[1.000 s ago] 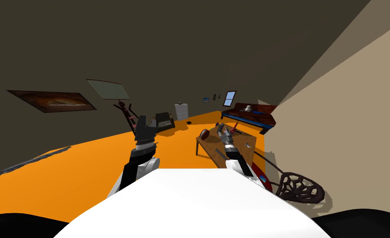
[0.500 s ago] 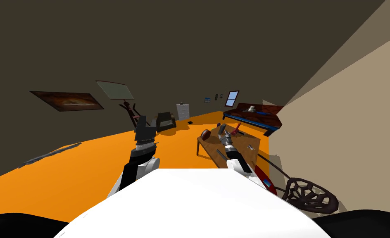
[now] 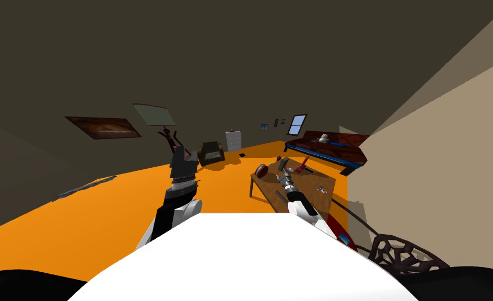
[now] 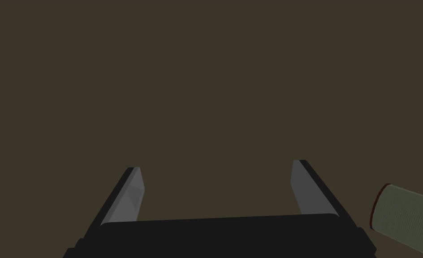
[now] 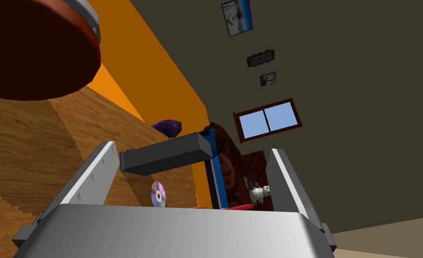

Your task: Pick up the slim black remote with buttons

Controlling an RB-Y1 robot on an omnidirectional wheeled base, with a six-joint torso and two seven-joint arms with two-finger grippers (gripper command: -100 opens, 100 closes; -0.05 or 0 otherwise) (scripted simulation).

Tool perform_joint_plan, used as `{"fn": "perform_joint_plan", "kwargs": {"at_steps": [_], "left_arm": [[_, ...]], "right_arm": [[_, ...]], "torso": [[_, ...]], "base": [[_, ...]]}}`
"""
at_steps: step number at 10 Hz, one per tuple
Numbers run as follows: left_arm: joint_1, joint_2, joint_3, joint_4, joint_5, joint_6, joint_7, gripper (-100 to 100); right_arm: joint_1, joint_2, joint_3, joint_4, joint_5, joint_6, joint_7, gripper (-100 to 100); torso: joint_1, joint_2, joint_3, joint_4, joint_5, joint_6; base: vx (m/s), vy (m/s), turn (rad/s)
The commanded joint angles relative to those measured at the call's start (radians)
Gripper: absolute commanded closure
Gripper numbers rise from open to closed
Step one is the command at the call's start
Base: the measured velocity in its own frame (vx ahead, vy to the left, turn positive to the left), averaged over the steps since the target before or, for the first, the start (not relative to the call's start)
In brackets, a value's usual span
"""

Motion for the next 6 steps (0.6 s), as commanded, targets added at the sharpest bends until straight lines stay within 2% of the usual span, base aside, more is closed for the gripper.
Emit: {"fn": "perform_joint_plan", "kwargs": {"at_steps": [1,2,3,4,5,6], "left_arm": [[0.000,0.000,0.000,0.000,0.000,0.000,0.000,0],[0.000,0.000,0.000,0.000,0.000,0.000,0.000,0],[0.000,0.000,0.000,0.000,0.000,0.000,0.000,0],[0.000,0.000,0.000,0.000,0.000,0.000,0.000,0],[0.000,0.000,0.000,0.000,0.000,0.000,0.000,0],[0.000,0.000,0.000,0.000,0.000,0.000,0.000,0]], "right_arm": [[-0.009,-0.006,-0.005,0.025,-0.013,0.028,-0.010,-100],[-0.020,-0.018,-0.014,0.061,-0.038,0.069,-0.026,-100],[-0.020,-0.018,-0.014,0.063,-0.038,0.075,-0.026,-100],[-0.031,-0.030,-0.024,0.102,-0.063,0.108,-0.042,-100],[-0.031,-0.030,-0.024,0.102,-0.063,0.123,-0.042,-100],[-0.043,-0.042,-0.033,0.142,-0.088,0.153,-0.057,-100]], "torso": [[0.000,0.000,0.000,0.000,0.000,0.000],[0.000,0.000,0.000,0.000,0.000,0.000],[0.000,0.000,0.000,0.000,0.000,0.000],[0.000,0.000,0.000,0.000,0.000,0.000],[0.000,0.000,0.000,0.000,0.000,0.000],[0.000,0.000,0.000,0.000,0.000,0.000]], "base": [[0.004,-0.004,0.048],[0.005,-0.003,0.084],[0.004,-0.004,0.046],[0.005,-0.002,0.090],[0.004,-0.006,0.044],[0.004,-0.002,0.095]]}}
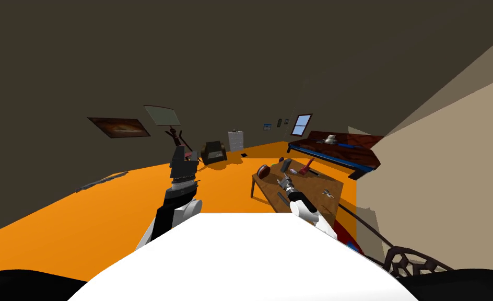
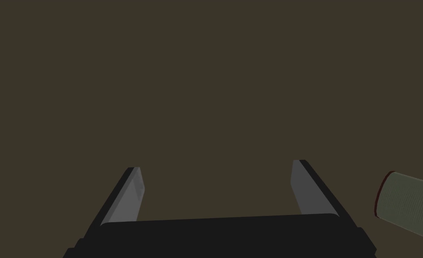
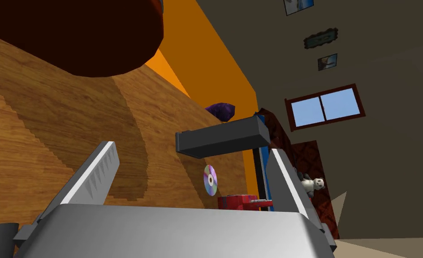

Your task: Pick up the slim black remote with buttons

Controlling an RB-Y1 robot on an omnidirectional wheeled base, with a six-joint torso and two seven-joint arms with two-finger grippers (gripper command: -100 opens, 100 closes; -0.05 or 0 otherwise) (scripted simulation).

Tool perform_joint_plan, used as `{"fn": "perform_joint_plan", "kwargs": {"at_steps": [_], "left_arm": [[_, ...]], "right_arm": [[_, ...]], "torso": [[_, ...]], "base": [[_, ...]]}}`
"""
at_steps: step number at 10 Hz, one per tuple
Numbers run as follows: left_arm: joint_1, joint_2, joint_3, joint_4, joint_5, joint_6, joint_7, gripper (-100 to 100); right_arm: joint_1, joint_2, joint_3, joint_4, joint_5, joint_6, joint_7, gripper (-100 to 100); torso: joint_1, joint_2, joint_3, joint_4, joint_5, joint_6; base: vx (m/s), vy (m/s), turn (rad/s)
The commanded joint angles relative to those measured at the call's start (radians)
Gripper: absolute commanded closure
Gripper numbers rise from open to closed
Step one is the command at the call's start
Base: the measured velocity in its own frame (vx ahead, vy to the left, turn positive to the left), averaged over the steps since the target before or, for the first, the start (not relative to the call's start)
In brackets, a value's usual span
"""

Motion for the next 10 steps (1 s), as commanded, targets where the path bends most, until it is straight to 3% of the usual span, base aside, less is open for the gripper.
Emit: {"fn": "perform_joint_plan", "kwargs": {"at_steps": [1,4,5,6,7,8,9,10], "left_arm": [[0.000,0.000,0.000,0.000,0.000,0.000,0.000,0],[0.000,0.000,0.000,0.000,0.000,0.000,0.000,0],[0.000,0.000,0.000,0.000,0.000,0.000,0.000,0],[0.000,0.000,0.000,0.000,0.000,0.000,0.000,0],[0.000,0.000,0.000,0.000,0.000,0.000,0.000,0],[0.000,0.000,0.000,0.000,0.000,0.000,0.000,0],[0.000,0.000,0.000,0.000,0.000,0.000,0.000,0],[0.000,0.000,0.000,0.000,0.000,0.000,0.000,0]], "right_arm": [[-0.002,0.002,-0.003,0.017,-0.009,0.038,-0.006,-100],[-0.025,-0.025,-0.022,0.101,-0.059,0.117,-0.037,-100],[-0.025,-0.025,-0.022,0.101,-0.059,0.135,-0.037,-100],[-0.037,-0.038,-0.031,0.145,-0.084,0.166,-0.052,-100],[-0.037,-0.038,-0.031,0.145,-0.084,0.184,-0.052,-100],[-0.050,-0.053,-0.041,0.185,-0.109,0.225,-0.068,-100],[-0.050,-0.053,-0.041,0.190,-0.109,0.233,-0.068,-100],[-0.062,-0.067,-0.050,0.235,-0.133,0.265,-0.083,-100]], "torso": [[0.000,0.000,0.000,0.000,0.000,0.000],[0.000,0.000,0.000,0.000,0.000,0.000],[0.000,0.000,0.000,0.000,0.000,0.000],[0.000,0.000,0.000,0.000,0.000,0.000],[0.000,0.000,0.000,0.000,0.000,0.000],[0.000,0.000,0.000,0.000,0.000,0.000],[0.000,0.000,0.000,0.000,0.000,0.000],[0.000,0.000,0.000,0.000,0.000,0.000]], "base": [[0.005,-0.004,0.043],[0.004,-0.004,0.076],[0.004,-0.006,0.043],[0.004,-0.003,0.078],[0.005,-0.004,0.049],[0.005,-0.004,0.093],[0.004,-0.005,0.045],[0.004,-0.003,0.095]]}}
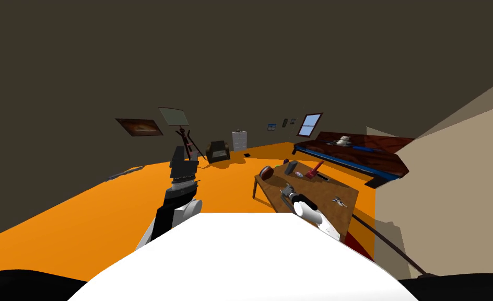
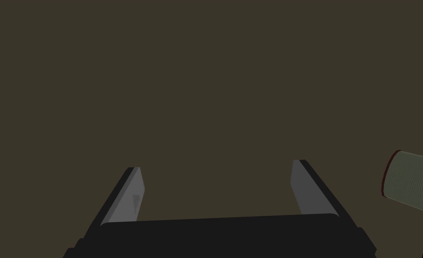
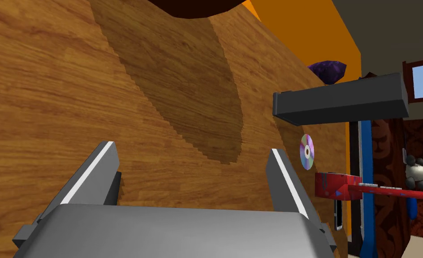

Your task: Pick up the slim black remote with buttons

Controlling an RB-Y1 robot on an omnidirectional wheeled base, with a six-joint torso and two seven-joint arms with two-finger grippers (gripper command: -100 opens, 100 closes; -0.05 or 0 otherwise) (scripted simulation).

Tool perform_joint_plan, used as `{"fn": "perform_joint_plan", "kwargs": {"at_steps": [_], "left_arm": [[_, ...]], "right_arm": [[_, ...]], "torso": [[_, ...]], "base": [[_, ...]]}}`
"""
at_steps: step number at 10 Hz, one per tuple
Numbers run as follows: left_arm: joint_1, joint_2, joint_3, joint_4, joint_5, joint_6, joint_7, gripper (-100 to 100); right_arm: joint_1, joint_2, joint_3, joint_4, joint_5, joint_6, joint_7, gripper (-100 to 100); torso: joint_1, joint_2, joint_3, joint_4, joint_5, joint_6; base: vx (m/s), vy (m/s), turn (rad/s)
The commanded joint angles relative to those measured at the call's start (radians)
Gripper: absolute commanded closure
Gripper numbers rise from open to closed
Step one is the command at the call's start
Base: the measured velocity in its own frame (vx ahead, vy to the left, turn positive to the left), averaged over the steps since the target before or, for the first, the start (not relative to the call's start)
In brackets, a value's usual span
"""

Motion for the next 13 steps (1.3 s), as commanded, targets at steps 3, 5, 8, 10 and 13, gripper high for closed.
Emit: {"fn": "perform_joint_plan", "kwargs": {"at_steps": [3,5,8,10,13], "left_arm": [[0.000,0.000,0.000,0.000,0.000,0.000,0.000,0],[0.000,0.000,0.000,0.000,0.000,0.000,0.000,0],[0.000,0.000,0.000,0.000,0.000,0.000,0.000,0],[0.000,0.000,0.000,0.000,0.000,0.000,0.000,0],[0.000,0.000,0.000,0.000,0.000,0.000,0.000,0]], "right_arm": [[-0.014,-0.021,-0.018,0.057,-0.035,0.093,-0.025,-100],[-0.027,-0.035,-0.027,0.103,-0.059,0.141,-0.040,-100],[-0.051,-0.063,-0.045,0.192,-0.106,0.218,-0.068,-100],[-0.063,-0.077,-0.054,0.235,-0.129,0.259,-0.082,-100],[-0.074,-0.091,-0.062,0.277,-0.150,0.322,-0.095,-100]], "torso": [[0.000,0.000,0.000,0.000,0.000,0.000],[0.000,0.000,0.000,0.000,0.000,0.000],[0.000,0.000,0.000,0.000,0.000,0.000],[0.000,0.000,0.000,0.000,0.000,0.001],[0.000,0.000,0.000,0.000,0.000,0.000]], "base": [[0.004,-0.005,0.059],[0.003,-0.005,0.056],[0.004,-0.003,0.075],[0.003,-0.004,0.055],[0.003,-0.002,0.058]]}}
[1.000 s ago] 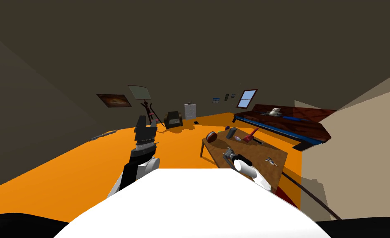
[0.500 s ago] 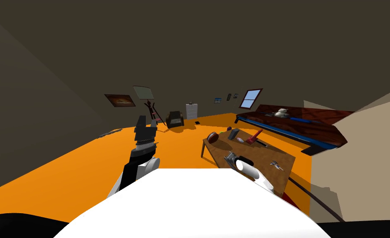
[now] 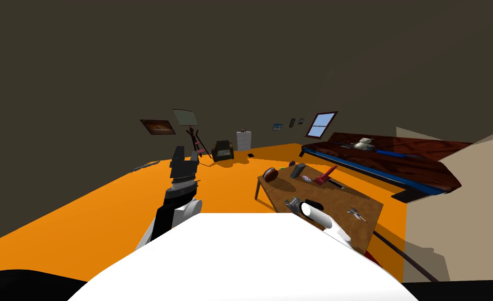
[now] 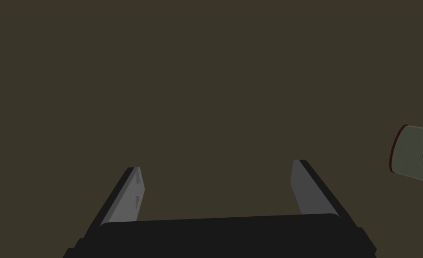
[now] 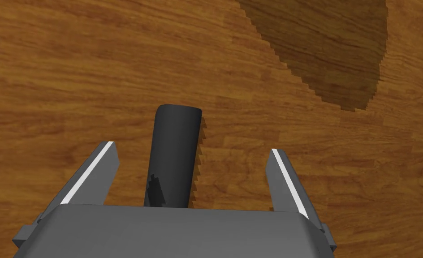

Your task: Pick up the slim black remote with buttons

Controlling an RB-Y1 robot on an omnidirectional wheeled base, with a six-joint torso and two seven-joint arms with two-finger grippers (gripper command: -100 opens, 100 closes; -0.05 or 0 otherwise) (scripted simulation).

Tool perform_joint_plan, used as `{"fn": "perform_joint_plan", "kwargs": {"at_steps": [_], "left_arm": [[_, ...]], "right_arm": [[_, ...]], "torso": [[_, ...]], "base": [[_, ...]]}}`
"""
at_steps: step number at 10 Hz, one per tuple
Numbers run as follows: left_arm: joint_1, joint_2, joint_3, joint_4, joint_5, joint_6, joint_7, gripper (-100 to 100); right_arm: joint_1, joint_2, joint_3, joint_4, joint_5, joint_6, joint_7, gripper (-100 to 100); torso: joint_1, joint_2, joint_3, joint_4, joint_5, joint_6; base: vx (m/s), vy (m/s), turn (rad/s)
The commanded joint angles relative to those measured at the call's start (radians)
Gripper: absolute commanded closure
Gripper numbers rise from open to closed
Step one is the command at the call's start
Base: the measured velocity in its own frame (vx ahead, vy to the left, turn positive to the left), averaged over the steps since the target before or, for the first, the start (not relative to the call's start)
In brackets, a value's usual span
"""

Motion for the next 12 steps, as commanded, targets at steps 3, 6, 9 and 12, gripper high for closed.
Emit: {"fn": "perform_joint_plan", "kwargs": {"at_steps": [3,6,9,12], "left_arm": [[0.000,0.000,0.000,0.000,0.000,0.000,0.000,0],[0.000,0.000,0.000,0.000,0.000,0.000,0.000,0],[0.000,0.000,0.000,0.000,0.000,0.000,0.000,0],[0.000,0.000,0.000,0.000,0.000,0.000,0.000,0]], "right_arm": [[-0.026,-0.030,-0.015,0.089,-0.044,0.089,-0.025,-100],[-0.044,-0.058,-0.029,0.150,-0.079,0.157,-0.047,-100],[-0.059,-0.084,-0.040,0.207,-0.109,0.217,-0.065,-100],[-0.074,-0.115,-0.052,0.262,-0.140,0.279,-0.084,-100]], "torso": [[0.000,0.000,0.000,0.000,0.000,0.000],[0.000,0.000,0.000,0.000,0.000,0.000],[0.000,0.000,0.000,0.000,0.000,0.000],[0.000,0.000,0.000,0.000,0.000,0.000]], "base": [[0.002,-0.002,0.055],[0.003,-0.001,0.070],[0.003,-0.003,0.053],[0.004,-0.006,0.061]]}}
